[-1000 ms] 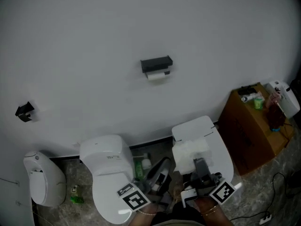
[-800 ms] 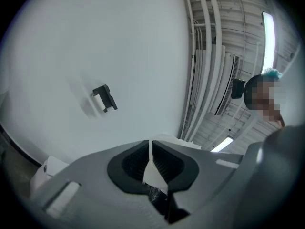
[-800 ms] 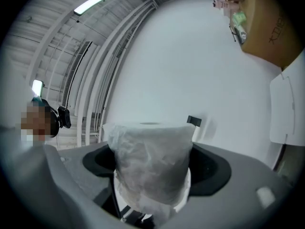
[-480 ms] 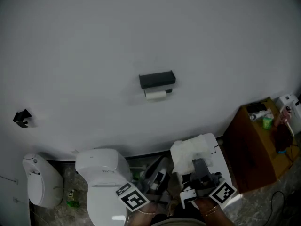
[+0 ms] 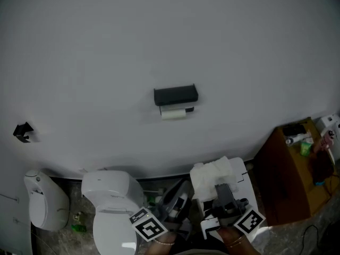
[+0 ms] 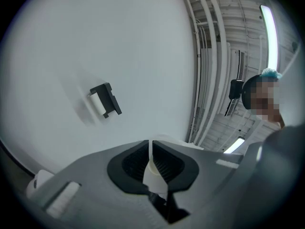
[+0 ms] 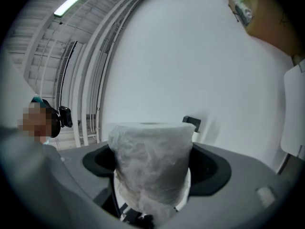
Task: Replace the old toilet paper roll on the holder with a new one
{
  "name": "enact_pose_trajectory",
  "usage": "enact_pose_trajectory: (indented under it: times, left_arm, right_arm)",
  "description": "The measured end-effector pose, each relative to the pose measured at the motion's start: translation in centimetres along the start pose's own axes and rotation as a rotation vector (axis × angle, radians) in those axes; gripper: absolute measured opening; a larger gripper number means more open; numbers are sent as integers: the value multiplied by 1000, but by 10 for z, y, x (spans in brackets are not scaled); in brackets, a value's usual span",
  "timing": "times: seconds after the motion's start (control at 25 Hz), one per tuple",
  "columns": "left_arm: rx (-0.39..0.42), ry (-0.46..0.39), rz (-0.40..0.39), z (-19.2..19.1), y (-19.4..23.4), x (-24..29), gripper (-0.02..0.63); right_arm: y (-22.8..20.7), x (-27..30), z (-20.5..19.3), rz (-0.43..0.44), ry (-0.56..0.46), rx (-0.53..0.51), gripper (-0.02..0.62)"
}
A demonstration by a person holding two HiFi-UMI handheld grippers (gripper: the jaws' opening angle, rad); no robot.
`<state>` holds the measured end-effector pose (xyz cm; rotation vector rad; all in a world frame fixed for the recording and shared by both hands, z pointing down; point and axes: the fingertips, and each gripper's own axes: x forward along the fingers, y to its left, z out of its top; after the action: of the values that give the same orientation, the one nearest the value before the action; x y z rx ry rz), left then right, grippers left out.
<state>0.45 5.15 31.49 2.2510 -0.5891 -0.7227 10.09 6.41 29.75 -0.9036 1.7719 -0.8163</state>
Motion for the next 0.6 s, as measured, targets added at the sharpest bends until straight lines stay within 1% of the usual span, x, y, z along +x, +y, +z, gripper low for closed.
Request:
enact_pose_trajectory:
  times: [0.12,0.32,0.6]
  left_arm:
    - [5,6,2,2,7,7,8]
    - [6,7,0,19,29,23,8]
    - [12,14,-26,60,67,57,8]
  right_arm:
    - [-9,8,4,-2,-2,6,434]
    - [-27,35,7,-11,-2,0,434]
    - [-50,91,13,-6,-29,-23,434]
